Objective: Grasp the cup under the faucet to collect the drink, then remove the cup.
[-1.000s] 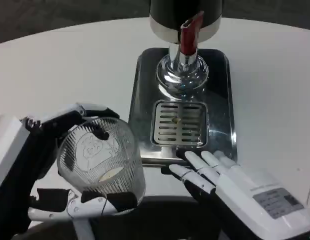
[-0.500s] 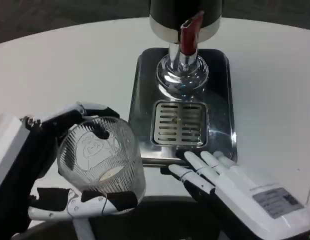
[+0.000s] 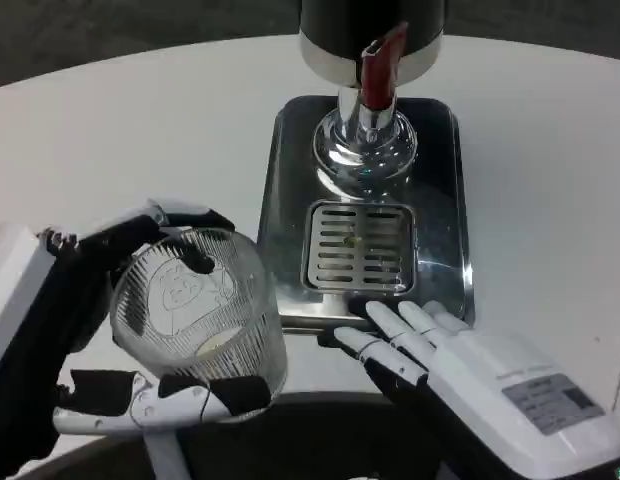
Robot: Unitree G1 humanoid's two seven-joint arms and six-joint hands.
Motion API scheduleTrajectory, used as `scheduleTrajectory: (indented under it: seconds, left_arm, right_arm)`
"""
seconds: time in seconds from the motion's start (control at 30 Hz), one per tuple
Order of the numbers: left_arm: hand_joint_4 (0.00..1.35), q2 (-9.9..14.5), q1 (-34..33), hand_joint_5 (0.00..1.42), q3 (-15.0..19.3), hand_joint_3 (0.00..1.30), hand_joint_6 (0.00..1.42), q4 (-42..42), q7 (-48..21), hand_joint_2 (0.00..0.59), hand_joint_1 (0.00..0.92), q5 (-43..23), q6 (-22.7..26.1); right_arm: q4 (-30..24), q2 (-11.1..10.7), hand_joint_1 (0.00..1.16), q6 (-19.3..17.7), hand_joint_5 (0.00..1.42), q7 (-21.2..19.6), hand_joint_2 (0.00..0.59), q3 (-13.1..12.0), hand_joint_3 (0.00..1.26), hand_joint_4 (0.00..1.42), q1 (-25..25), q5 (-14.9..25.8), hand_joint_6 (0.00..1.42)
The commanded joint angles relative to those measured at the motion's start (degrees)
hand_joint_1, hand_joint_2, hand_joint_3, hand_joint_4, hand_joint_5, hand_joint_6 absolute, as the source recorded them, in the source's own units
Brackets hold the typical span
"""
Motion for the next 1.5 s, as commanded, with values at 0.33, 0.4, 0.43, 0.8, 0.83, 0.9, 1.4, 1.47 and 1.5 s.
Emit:
scheduleTrajectory:
  seconds: [0.33, 0.4, 0.43, 0.8, 0.83, 0.9, 1.4, 1.47, 1.5]
  left_arm:
    - [1.02, 2.24, -7.49, 1.18, 0.56, 0.96, 1.42, 10.97, 2.31, 0.0, 0.567, 4.67, 1.59]
    - [1.02, 2.51, -9.87, 1.18, -0.46, 0.96, 1.42, 13.24, 2.66, 0.0, 0.567, 5.92, 1.6]
    - [1.02, 2.65, -11.09, 1.18, -1.04, 0.96, 1.42, 14.31, 2.91, 0.0, 0.567, 6.54, 1.59]
    - [1.02, 3.21, -20.64, 1.18, -5.67, 0.96, 1.42, 22.72, 6.69, 0.0, 0.569, 12.28, 3.3]
    - [1.02, 3.21, -21.45, 1.18, -6.19, 0.96, 1.42, 23.62, 7.19, 0.0, 0.569, 12.81, 3.49]
    - [1.02, 3.16, -22.54, 1.18, -6.93, 0.96, 1.42, 24.92, 8.01, 0.0, 0.569, 13.68, 3.68]
    - [1.02, 0.95, -34.91, 1.17, -17.01, 0.96, 1.42, 42.12, 21.83, 0.0, 0.567, 22.05, 5.96]
    - [1.02, 0.94, -36.19, 1.17, -17.97, 0.96, 1.42, 43.72, 23.16, 0.001, 0.567, 22.45, 5.98]
    - [1.02, 0.81, -37.44, 1.17, -18.87, 0.96, 1.42, 44.98, 23.64, 0.001, 0.567, 22.9, 6.1]
  right_arm:
    - [-0.94, 0.41, 0.45, -1.37, 0.0, 0.17, 0.484, 1.14, 0.13, 0.0, 1.7, -0.17, 0.02]
    - [-0.94, 0.72, 0.45, -1.99, 0.0, 0.0, 0.484, 1.31, 0.13, 0.0, 2.13, -0.26, 0.02]
    - [-0.94, 0.86, 0.45, -2.26, 0.0, -0.08, 0.484, 1.37, 0.13, 0.0, 2.29, -0.3, 0.02]
    - [-0.94, 2.75, 0.45, -4.76, 0.0, -0.18, 0.484, 0.4, 0.13, 0.0, 3.39, 0.18, 0.02]
    - [-0.94, 2.94, 0.45, -5.06, 0.0, -0.14, 0.484, 0.25, 0.13, 0.0, 3.47, 0.3, 0.02]
    - [-0.94, 3.36, 0.45, -5.69, 0.0, -0.05, 0.484, -0.07, 0.13, 0.0, 3.56, 0.62, 0.02]
    - [-0.94, 6.11, 0.45, -11.36, 0.0, 0.97, 0.484, -3.78, 0.13, 0.0, 5.06, 3.28, 0.02]
    - [-0.94, 6.52, 0.45, -11.89, 0.0, 1.35, 0.484, -4.28, 0.13, 0.0, 4.99, 3.67, 0.02]
    - [-0.94, 6.76, 0.45, -12.14, 0.0, 1.56, 0.484, -4.52, 0.13, 0.0, 4.97, 3.84, 0.02]
